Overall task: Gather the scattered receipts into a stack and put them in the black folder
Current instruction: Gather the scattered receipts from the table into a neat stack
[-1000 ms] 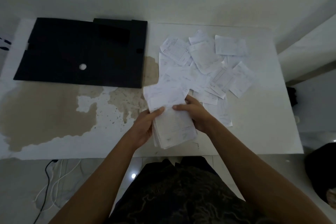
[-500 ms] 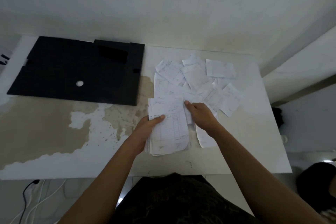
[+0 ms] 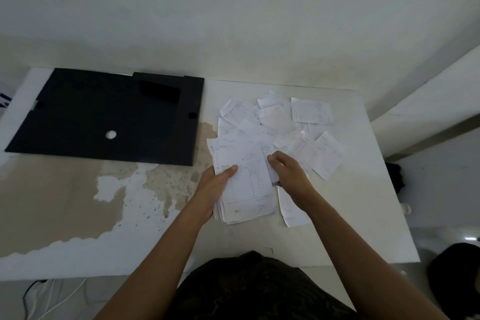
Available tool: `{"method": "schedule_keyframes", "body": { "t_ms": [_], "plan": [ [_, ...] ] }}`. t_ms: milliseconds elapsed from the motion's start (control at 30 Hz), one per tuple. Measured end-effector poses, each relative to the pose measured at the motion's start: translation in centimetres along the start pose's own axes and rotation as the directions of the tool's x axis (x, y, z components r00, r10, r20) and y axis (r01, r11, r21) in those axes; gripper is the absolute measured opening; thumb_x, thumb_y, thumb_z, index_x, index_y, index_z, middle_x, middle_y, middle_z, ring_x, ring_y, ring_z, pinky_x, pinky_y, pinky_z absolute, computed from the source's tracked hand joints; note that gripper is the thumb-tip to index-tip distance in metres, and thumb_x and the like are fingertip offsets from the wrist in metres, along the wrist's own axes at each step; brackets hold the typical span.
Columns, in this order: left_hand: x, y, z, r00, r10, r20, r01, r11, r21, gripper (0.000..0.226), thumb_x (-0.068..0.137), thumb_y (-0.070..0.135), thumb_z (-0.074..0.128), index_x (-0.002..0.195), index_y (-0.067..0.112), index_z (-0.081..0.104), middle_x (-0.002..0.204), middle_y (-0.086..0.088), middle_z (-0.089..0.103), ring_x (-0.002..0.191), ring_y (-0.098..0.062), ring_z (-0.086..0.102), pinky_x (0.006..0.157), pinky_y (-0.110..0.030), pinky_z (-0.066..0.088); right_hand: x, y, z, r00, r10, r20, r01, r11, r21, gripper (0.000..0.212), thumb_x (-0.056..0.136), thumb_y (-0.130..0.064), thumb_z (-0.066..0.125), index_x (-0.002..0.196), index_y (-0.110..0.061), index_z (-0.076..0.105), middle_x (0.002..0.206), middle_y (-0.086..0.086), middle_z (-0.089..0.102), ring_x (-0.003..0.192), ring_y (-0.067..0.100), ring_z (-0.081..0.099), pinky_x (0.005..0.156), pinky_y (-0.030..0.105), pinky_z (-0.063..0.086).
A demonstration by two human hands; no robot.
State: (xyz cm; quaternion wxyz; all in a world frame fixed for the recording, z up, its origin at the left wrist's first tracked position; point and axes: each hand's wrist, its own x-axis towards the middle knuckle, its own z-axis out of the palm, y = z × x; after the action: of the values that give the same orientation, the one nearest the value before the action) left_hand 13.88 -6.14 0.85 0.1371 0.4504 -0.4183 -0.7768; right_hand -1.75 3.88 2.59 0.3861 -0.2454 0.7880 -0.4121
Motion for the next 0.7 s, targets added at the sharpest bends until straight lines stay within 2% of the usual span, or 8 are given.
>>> {"method": "schedule_keyframes", "body": {
  "t_ms": [100, 167, 233, 333, 433, 533, 600, 700],
  "plan": [
    [0.6, 0.1, 0.5, 0.999, 0.003, -0.04, -0.003, 1.0, 0.011, 0.028, 0.086, 0.026, 0.068, 0.113, 0.023, 0.063, 0.098, 0.008, 0.07, 0.088, -0.013, 0.067, 0.062, -0.022, 0.056, 0.0, -0.6, -0.3, 0.996, -0.075, 0.05, 0.08, 0.991, -0.109, 0.029, 0.096, -0.027, 0.055, 0.068, -0.022, 0.053, 0.075, -0.011, 0.06, 0.067, -0.002, 0.054, 0.065, 0.01, 0.043],
    [0.8, 0.1, 0.7, 0.999, 0.01, -0.041, -0.01, 1.0, 0.009, 0.026, 0.086, 0.026, 0.068, 0.111, 0.026, 0.061, 0.095, 0.01, 0.069, 0.086, -0.011, 0.066, 0.055, -0.017, 0.054, 0.4, -0.5, -0.8, 0.996, -0.079, 0.037, 0.081, 0.996, -0.039, 0.025, 0.093, -0.03, 0.063, 0.073, -0.015, 0.059, 0.086, -0.005, 0.068, 0.08, 0.007, 0.065, 0.073, 0.02, 0.053],
    [0.9, 0.1, 0.8, 0.998, 0.023, -0.064, -0.023, 1.0, -0.012, 0.026, 0.085, 0.026, 0.069, 0.111, 0.026, 0.062, 0.099, 0.008, 0.069, 0.089, -0.012, 0.066, 0.063, -0.023, 0.057, 0.7, -0.2, -1.2, 0.996, -0.036, 0.079, 0.03, 0.997, 0.074, 0.027, 0.092, -0.031, 0.065, 0.077, -0.008, 0.062, 0.099, 0.004, 0.073, 0.089, 0.021, 0.07, 0.071, 0.032, 0.059],
    [1.0, 0.1, 0.8, 0.992, 0.038, -0.118, -0.044, 0.998, -0.055, 0.033, 0.084, 0.025, 0.07, 0.116, 0.021, 0.064, 0.11, 0.0, 0.07, 0.098, -0.02, 0.067, 0.086, -0.041, 0.057, 0.4, -0.1, -1.3, 0.986, 0.017, 0.163, -0.037, 0.992, 0.119, 0.024, 0.093, -0.026, 0.064, 0.08, -0.005, 0.064, 0.096, 0.011, 0.073, 0.085, 0.022, 0.07, 0.067, 0.026, 0.057],
    [1.1, 0.0, 0.4, 0.992, 0.054, -0.111, -0.058, 0.998, -0.025, 0.035, 0.084, 0.027, 0.071, 0.118, 0.021, 0.064, 0.113, -0.001, 0.07, 0.102, -0.021, 0.067, 0.091, -0.044, 0.055, 0.6, 0.5, -1.7, 0.983, 0.016, 0.181, -0.042, 0.989, 0.139, 0.011, 0.09, -0.018, 0.068, 0.091, -0.006, 0.068, 0.097, 0.007, 0.07, 0.091, 0.021, 0.069, 0.075, 0.03, 0.058],
    [0.9, 0.2, 0.2, 0.99, 0.109, -0.086, -0.103, 0.992, 0.068, 0.033, 0.083, 0.029, 0.071, 0.115, 0.024, 0.064, 0.111, 0.001, 0.07, 0.102, -0.02, 0.066, 0.089, -0.042, 0.055, 0.5, 0.7, -1.9, 0.973, 0.034, 0.23, -0.086, 0.972, 0.218, 0.065, 0.08, -0.021, 0.075, 0.139, -0.025, 0.046, 0.128, -0.004, 0.058, 0.113, 0.018, 0.062, 0.096, 0.038, 0.05],
    [0.8, 0.4, 0.3, 0.987, 0.15, -0.061, -0.14, 0.98, 0.145, 0.023, 0.083, 0.031, 0.071, 0.106, 0.03, 0.065, 0.105, 0.003, 0.072, 0.098, -0.018, 0.068, 0.085, -0.039, 0.057, 0.3, 0.5, -1.6, 0.967, 0.025, 0.255, -0.101, 0.951, 0.292, 0.08, 0.076, -0.022, 0.075, 0.144, -0.031, 0.035, 0.133, -0.004, 0.057, 0.119, 0.018, 0.059, 0.103, 0.038, 0.044],
    [0.1, 0.6, 0.7, 0.972, 0.231, -0.036, -0.217, 0.95, 0.226, 0.013, 0.085, 0.028, 0.069, 0.091, 0.038, 0.063, 0.092, 0.01, 0.071, 0.088, -0.011, 0.068, 0.075, -0.029, 0.058, 0.2, -0.1, -0.3, 0.994, -0.091, 0.062, 0.082, 0.987, 0.142, 0.045, 0.078, -0.024, 0.069, 0.121, -0.014, 0.06, 0.113, 0.013, 0.069, 0.105, 0.029, 0.066, 0.091, 0.052, 0.053]
  ]
}}
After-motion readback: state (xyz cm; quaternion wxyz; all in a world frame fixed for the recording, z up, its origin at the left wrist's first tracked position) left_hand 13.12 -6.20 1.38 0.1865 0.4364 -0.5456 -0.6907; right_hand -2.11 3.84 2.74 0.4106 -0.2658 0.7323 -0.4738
